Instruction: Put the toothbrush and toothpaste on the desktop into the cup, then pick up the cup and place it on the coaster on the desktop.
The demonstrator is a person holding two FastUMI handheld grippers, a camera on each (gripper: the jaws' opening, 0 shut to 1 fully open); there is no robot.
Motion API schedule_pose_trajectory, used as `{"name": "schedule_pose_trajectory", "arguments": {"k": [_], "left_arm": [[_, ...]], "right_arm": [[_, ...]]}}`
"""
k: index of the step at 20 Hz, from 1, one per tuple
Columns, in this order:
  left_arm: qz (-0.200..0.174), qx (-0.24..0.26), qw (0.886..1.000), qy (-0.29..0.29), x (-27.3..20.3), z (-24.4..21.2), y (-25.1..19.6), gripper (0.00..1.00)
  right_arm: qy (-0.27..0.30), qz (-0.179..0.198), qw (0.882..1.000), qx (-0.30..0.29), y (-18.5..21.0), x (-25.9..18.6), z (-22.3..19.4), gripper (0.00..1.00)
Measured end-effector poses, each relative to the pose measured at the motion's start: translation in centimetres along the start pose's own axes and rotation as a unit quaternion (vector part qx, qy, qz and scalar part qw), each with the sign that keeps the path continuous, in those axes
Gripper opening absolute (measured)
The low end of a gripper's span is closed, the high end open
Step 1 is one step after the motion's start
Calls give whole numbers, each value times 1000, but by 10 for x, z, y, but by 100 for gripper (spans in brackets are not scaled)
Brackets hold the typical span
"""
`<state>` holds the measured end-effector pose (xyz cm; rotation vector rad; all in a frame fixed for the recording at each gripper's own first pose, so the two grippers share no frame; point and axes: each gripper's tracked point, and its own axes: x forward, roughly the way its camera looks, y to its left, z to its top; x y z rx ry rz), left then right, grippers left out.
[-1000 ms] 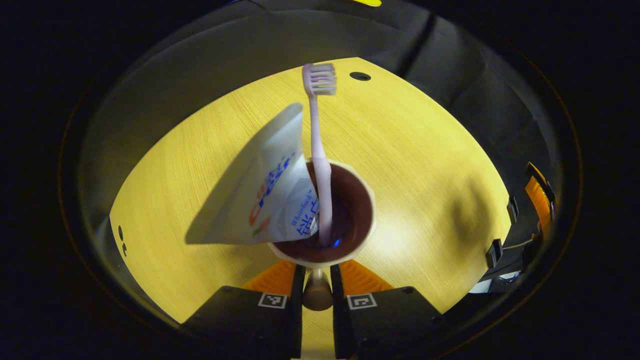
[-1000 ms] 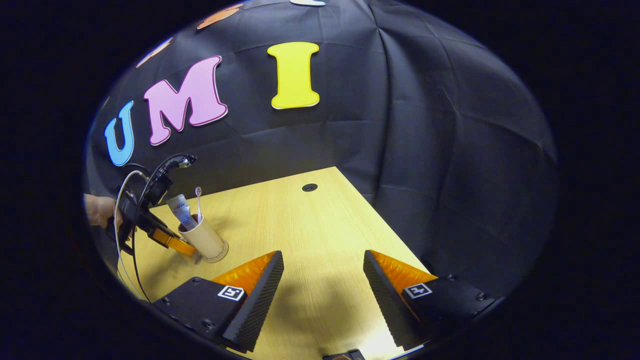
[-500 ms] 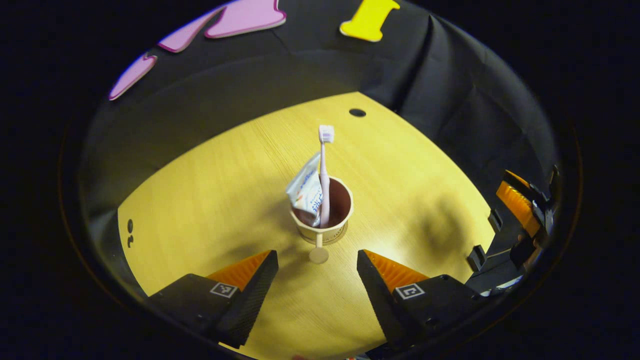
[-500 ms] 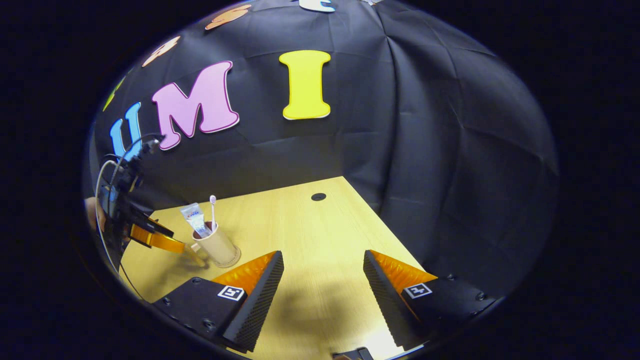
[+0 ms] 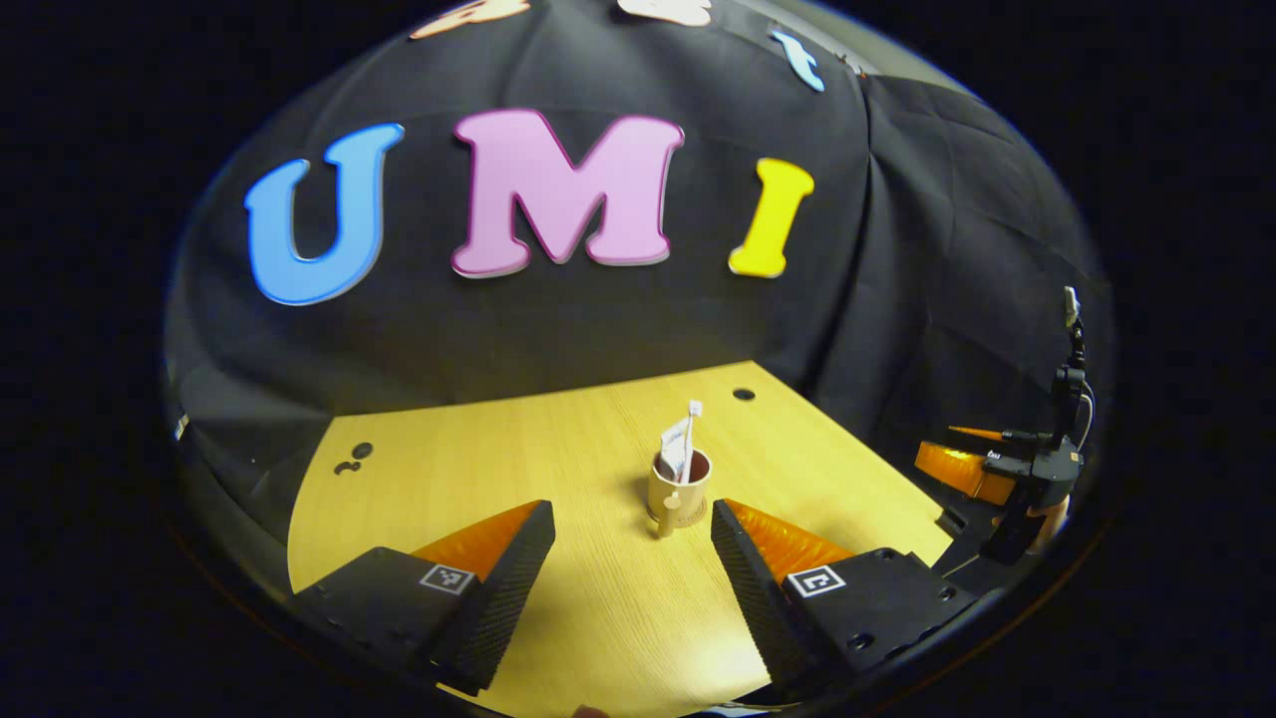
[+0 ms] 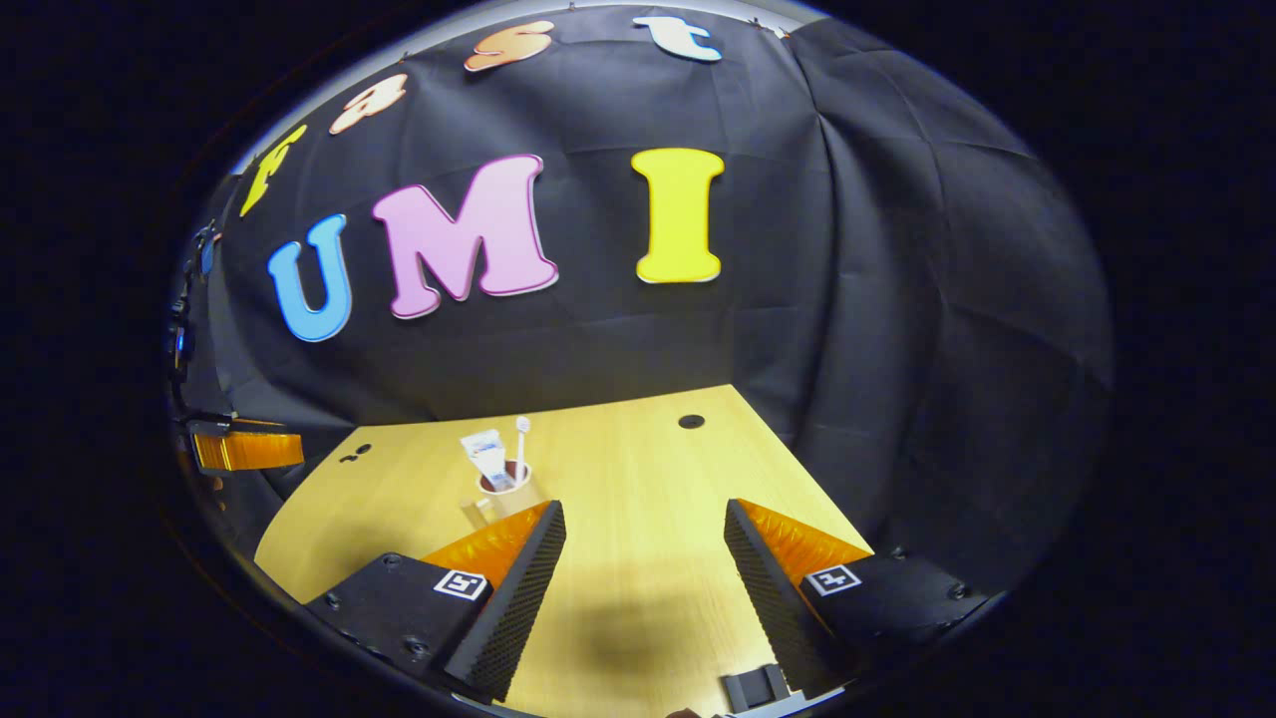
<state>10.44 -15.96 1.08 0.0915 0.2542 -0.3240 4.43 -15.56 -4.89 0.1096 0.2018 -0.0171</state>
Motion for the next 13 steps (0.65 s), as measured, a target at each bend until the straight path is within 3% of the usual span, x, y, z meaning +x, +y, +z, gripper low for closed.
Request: {"name": "schedule_pose_trajectory", "arguments": {"k": [3, 6, 13], "left_arm": [[27, 0, 996, -86, -53, 6, 6, 98], [43, -4, 990, -135, -106, -4, 6, 97], [66, -78, 981, -166, -186, -69, 11, 97]], "right_arm": [[-23, 15, 1000, -13, 25, -30, 10, 98], [-43, 36, 998, -19, 51, -64, 11, 98], [-51, 86, 994, -47, 105, -138, -23, 99]]}}
